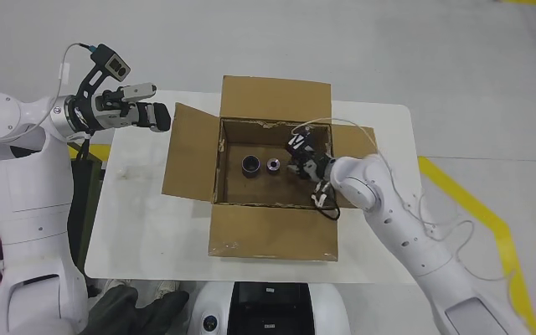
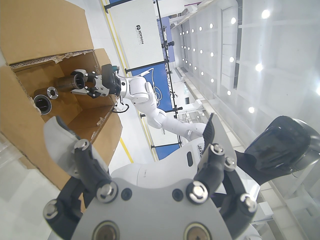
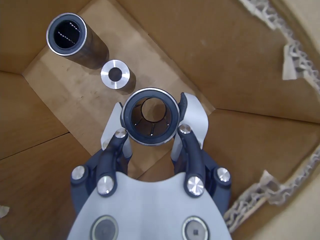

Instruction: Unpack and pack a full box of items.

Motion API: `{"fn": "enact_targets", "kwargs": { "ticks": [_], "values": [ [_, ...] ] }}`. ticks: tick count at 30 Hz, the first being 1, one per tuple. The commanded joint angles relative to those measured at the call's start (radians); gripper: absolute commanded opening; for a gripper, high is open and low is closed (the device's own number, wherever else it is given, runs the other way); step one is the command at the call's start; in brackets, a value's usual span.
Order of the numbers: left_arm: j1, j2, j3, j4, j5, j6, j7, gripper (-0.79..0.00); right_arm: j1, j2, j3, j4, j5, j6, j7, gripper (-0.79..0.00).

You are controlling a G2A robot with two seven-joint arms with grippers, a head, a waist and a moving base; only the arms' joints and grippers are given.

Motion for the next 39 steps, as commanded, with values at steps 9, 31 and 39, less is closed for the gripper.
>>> {"fn": "enact_targets", "kwargs": {
  "ticks": [9, 31, 39],
  "values": [
    [0.000, 0.000, 0.000, 0.000, 0.000, 0.000, 0.000, 0.000, 0.042, -0.021, -0.041, 0.085, 0.025, -0.010, 0.000, -0.536],
    [0.000, 0.000, 0.000, 0.000, 0.000, 0.000, 0.000, 0.000, 0.046, -0.039, -0.076, 0.027, -0.064, 0.050, 0.070, -0.046],
    [0.000, 0.000, 0.000, 0.000, 0.000, 0.000, 0.000, 0.000, -0.075, -0.007, 0.009, -0.220, -0.136, 0.069, 0.081, 0.000]
  ]
}}
